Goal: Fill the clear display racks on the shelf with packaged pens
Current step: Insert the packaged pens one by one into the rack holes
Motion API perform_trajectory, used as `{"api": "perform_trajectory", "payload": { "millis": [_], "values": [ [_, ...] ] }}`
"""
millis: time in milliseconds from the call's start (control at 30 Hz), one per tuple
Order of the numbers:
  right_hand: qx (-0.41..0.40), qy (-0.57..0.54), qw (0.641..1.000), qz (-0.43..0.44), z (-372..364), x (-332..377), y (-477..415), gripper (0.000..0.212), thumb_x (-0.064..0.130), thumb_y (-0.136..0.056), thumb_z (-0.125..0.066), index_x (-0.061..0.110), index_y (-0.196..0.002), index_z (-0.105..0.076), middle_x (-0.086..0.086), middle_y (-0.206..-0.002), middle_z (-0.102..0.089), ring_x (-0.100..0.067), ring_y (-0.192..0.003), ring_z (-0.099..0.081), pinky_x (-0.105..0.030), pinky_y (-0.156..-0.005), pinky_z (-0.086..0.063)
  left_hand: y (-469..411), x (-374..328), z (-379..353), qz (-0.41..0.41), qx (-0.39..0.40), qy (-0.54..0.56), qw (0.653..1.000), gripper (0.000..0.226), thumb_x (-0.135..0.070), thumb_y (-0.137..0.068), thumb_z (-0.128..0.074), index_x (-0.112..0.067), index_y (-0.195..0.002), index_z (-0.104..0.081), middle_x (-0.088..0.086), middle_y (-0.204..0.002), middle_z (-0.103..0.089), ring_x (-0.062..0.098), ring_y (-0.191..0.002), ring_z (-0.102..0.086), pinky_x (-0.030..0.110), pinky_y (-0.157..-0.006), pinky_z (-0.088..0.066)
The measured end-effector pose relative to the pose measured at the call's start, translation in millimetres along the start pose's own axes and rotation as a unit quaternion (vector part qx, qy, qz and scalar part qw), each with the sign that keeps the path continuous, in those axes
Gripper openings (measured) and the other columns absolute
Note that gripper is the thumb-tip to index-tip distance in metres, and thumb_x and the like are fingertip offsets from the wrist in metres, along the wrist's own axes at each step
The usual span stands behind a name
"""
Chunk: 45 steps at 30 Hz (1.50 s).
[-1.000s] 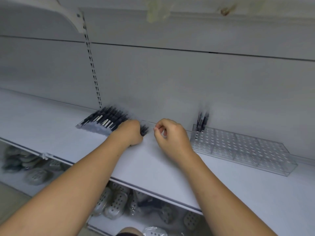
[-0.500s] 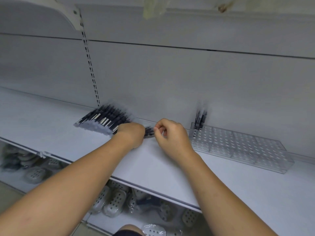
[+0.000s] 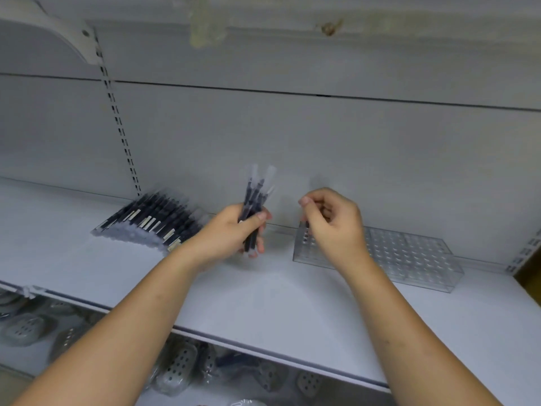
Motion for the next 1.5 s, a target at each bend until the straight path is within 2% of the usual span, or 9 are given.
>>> {"api": "perform_trajectory", "payload": {
  "millis": [133, 333, 500, 600, 667, 900, 1067, 1200, 1500],
  "values": [
    [0.052, -0.033, 0.997, -0.052, 13, -5, -2, 0.009, 0.014, -0.1, -0.067, 0.015, -0.092, -0.072, -0.004, -0.073, -0.072, -0.009, -0.054, -0.058, -0.028, -0.053, -0.047, -11, -12, -51, -0.042, 0.055, 0.074, 0.995, 0.027, -0.021, -0.11, -0.052, 0.003, -0.118, -0.059, 0.002, -0.078, -0.045, 0.017, -0.053, -0.043, 0.031, -0.049, -0.04],
    [0.032, -0.034, 0.995, -0.091, 42, -16, -17, 0.008, 0.015, -0.097, -0.071, 0.011, -0.09, -0.073, 0.006, -0.074, -0.071, -0.007, -0.07, -0.073, -0.019, -0.055, -0.046, -32, -26, -94, -0.079, 0.125, 0.171, 0.974, 0.025, -0.029, -0.102, -0.055, -0.004, -0.099, -0.057, 0.001, -0.075, -0.047, 0.017, -0.051, -0.039, 0.025, -0.042, -0.032],
    [-0.03, -0.026, 0.998, -0.041, 51, -24, -24, 0.013, 0.013, -0.096, -0.066, 0.017, -0.083, -0.067, 0.003, -0.076, -0.072, -0.016, -0.078, -0.076, -0.046, -0.076, -0.06, -47, -24, -101, -0.088, 0.138, 0.193, 0.968, 0.023, -0.027, -0.1, -0.056, -0.024, -0.092, -0.078, 0.002, -0.071, -0.04, 0.017, -0.051, -0.034, 0.024, -0.044, -0.029],
    [-0.081, -0.075, 0.994, -0.022, 52, -31, -14, 0.014, 0.004, -0.098, -0.061, 0.01, -0.085, -0.063, 0.001, -0.074, -0.069, -0.01, -0.071, -0.073, -0.031, -0.069, -0.055, -49, -16, -101, -0.096, 0.146, 0.181, 0.968, 0.025, -0.025, -0.103, -0.053, -0.02, -0.103, -0.078, 0.001, -0.072, -0.04, 0.015, -0.051, -0.033, 0.024, -0.045, -0.026],
    [-0.12, -0.111, 0.987, -0.006, 56, -30, -10, 0.013, -0.001, -0.1, -0.056, 0.003, -0.089, -0.061, -0.006, -0.077, -0.069, -0.005, -0.067, -0.066, -0.017, -0.066, -0.049, -50, -8, -99, -0.088, 0.138, 0.174, 0.971, 0.026, -0.024, -0.104, -0.056, -0.008, -0.117, -0.072, 0.0, -0.072, -0.042, 0.015, -0.051, -0.032, 0.023, -0.046, -0.023],
    [-0.212, -0.163, 0.963, 0.015, 79, -22, -25, 0.012, 0.006, -0.104, -0.044, 0.012, -0.095, -0.049, -0.01, -0.079, -0.074, -0.029, -0.06, -0.064, -0.03, -0.053, -0.043, -58, 13, -72, -0.083, 0.033, 0.167, 0.982, 0.02, -0.019, -0.108, -0.052, -0.007, -0.116, -0.066, 0.0, -0.066, -0.04, 0.014, -0.045, -0.027, 0.022, -0.047, -0.021],
    [-0.171, -0.034, 0.985, 0.012, 68, -31, -36, 0.014, 0.011, -0.095, -0.055, 0.023, -0.099, -0.05, -0.014, -0.091, -0.07, -0.029, -0.077, -0.066, -0.038, -0.067, -0.055, -58, 24, -60, -0.077, -0.032, 0.191, 0.978, 0.018, -0.019, -0.111, -0.046, -0.013, -0.109, -0.064, -0.001, -0.066, -0.033, 0.012, -0.044, -0.022, 0.02, -0.046, -0.02],
    [-0.145, 0.016, 0.989, -0.011, 60, -53, -26, 0.017, 0.008, -0.099, -0.059, 0.016, -0.114, -0.055, -0.005, -0.097, -0.07, -0.014, -0.087, -0.067, -0.019, -0.072, -0.049, -58, 32, -58, -0.049, -0.055, 0.217, 0.973, 0.019, -0.027, -0.11, -0.048, -0.015, -0.109, -0.062, -0.001, -0.069, -0.031, 0.012, -0.045, -0.021, 0.018, -0.045, -0.019],
    [-0.084, 0.084, 0.993, 0.011, 50, -61, -24, 0.016, 0.013, -0.102, -0.06, 0.015, -0.117, -0.054, -0.001, -0.097, -0.068, -0.01, -0.087, -0.065, -0.017, -0.076, -0.051, -62, 42, -58, -0.023, -0.048, 0.28, 0.958, 0.02, -0.025, -0.109, -0.048, -0.013, -0.111, -0.064, -0.003, -0.068, -0.04, 0.01, -0.044, -0.023, 0.019, -0.044, -0.014]
  ]
}}
Point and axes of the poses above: each hand's wrist, its own y-axis away from the middle knuckle, its own z-axis out of the back of the hand, x = y × z, the point moved 8 cm from there along -y, towards the middle knuckle
